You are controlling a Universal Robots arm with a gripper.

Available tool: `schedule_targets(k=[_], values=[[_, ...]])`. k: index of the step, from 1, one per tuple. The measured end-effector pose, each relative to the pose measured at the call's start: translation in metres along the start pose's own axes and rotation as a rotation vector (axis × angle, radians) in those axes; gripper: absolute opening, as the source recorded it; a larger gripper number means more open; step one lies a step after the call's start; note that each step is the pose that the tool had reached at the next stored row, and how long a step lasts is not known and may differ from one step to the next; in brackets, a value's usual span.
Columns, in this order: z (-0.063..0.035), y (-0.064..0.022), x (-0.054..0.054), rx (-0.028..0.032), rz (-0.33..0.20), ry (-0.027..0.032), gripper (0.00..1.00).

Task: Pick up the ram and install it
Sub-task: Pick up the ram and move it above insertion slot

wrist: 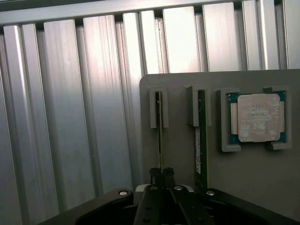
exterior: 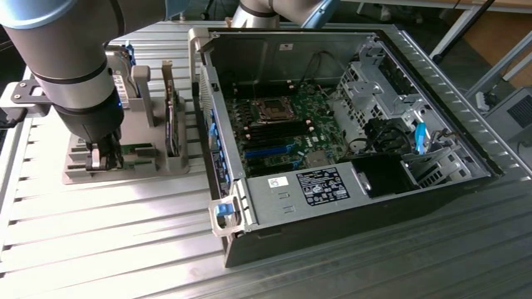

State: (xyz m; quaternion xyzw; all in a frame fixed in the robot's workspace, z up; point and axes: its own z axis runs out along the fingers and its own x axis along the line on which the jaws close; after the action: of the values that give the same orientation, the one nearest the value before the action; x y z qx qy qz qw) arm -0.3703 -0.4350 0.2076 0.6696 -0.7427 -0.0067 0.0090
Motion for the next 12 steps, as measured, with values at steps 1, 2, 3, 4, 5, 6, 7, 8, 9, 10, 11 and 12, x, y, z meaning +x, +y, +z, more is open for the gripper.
schedule_targets(k=[1, 2, 3, 4, 5, 6, 7, 8, 9, 10, 11, 12], values=[[-0.0006, 0.0000, 0.000, 0.0000, 0.000, -0.0001, 0.11], [-0.0049, 0.0001, 0.000, 0.0002, 0.000, -0.0001, 0.11], [-0.0077, 0.0002, 0.000, 0.0001, 0.000, -0.0001, 0.11], [-0.0092, 0.0002, 0.000, 0.0000, 0.000, 0.0000, 0.11], [-0.0116, 0.0003, 0.000, 0.0001, 0.000, -0.0001, 0.11], [-0.0152, 0.0003, 0.000, 0.0000, 0.000, 0.0000, 0.11], [-0.0208, 0.0005, 0.000, 0.0000, 0.000, -0.0001, 0.11], [-0.0220, 0.0005, 0.000, 0.0000, 0.000, 0.0000, 0.11], [-0.0234, 0.0005, 0.000, 0.0001, 0.000, 0.0000, 0.11], [-0.0252, 0.0005, 0.000, 0.0000, 0.000, 0.0000, 0.11], [-0.0271, 0.0006, 0.000, 0.0001, 0.000, -0.0001, 0.11], [-0.0284, 0.0006, 0.000, 0.0001, 0.000, 0.0000, 0.11]])
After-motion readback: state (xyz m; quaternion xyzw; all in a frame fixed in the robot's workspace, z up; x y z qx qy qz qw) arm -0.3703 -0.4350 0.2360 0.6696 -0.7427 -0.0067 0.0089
